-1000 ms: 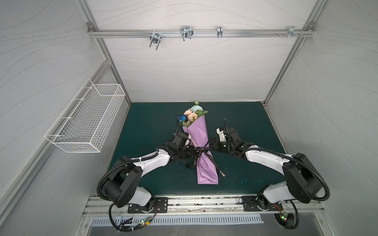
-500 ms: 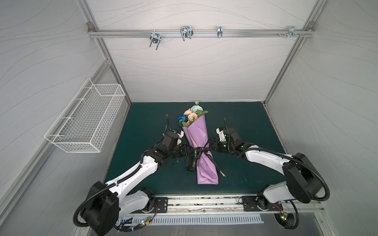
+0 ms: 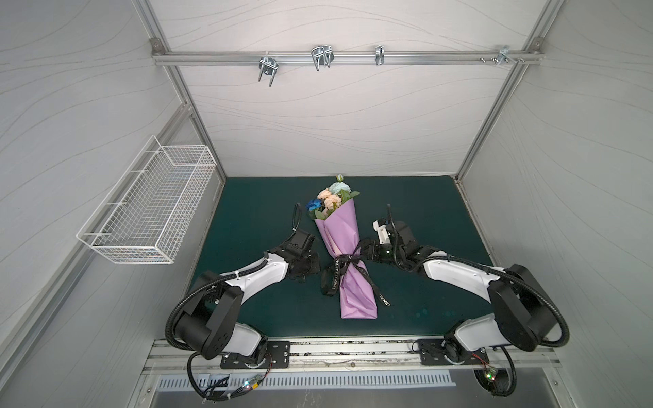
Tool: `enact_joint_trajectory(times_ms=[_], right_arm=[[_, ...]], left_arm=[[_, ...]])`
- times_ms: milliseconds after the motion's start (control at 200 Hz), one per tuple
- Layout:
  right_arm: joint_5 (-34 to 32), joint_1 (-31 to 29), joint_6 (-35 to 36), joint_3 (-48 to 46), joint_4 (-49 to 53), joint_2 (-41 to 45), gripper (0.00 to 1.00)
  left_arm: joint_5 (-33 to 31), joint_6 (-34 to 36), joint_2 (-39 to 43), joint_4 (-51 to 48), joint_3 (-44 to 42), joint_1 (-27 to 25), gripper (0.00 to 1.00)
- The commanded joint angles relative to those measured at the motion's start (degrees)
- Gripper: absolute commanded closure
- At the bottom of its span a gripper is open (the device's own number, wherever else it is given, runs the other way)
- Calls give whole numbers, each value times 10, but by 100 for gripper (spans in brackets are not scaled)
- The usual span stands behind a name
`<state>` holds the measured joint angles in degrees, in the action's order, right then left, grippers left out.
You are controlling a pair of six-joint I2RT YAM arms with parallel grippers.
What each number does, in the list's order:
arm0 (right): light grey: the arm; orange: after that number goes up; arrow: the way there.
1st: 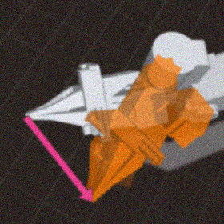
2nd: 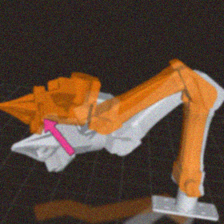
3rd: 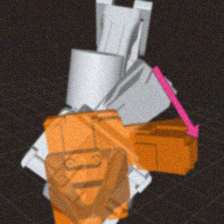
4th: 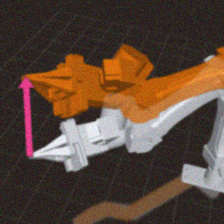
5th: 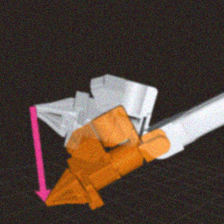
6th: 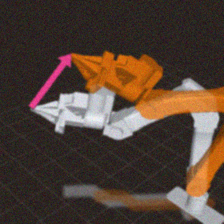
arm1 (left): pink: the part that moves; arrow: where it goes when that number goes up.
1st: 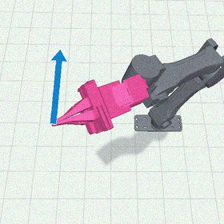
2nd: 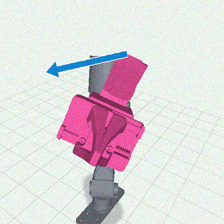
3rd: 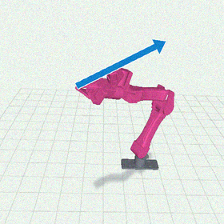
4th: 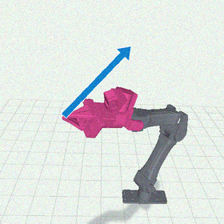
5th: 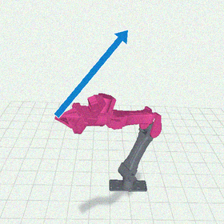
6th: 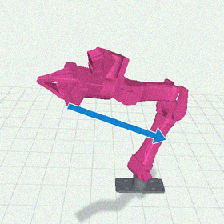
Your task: Tie the bouquet of fake flowers
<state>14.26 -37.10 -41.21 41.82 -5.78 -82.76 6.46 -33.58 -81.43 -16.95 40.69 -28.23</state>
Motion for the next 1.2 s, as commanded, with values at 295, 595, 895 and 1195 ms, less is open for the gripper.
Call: enact_joint_trajectory(times_ms=[295,595,895,1195], right_arm=[[9,2,-11,-7,-18,-9,100],[12,1,-12,-6,-22,-13,100],[14,2,-16,-7,-28,-18,100],[10,1,-10,-6,-23,-22,100]], left_arm=[[17,75,-68,64,39,-55,78],[15,101,-19,59,22,-85,69],[-14,118,-49,49,50,-101,57],[-7,83,-23,58,52,-110,65]])
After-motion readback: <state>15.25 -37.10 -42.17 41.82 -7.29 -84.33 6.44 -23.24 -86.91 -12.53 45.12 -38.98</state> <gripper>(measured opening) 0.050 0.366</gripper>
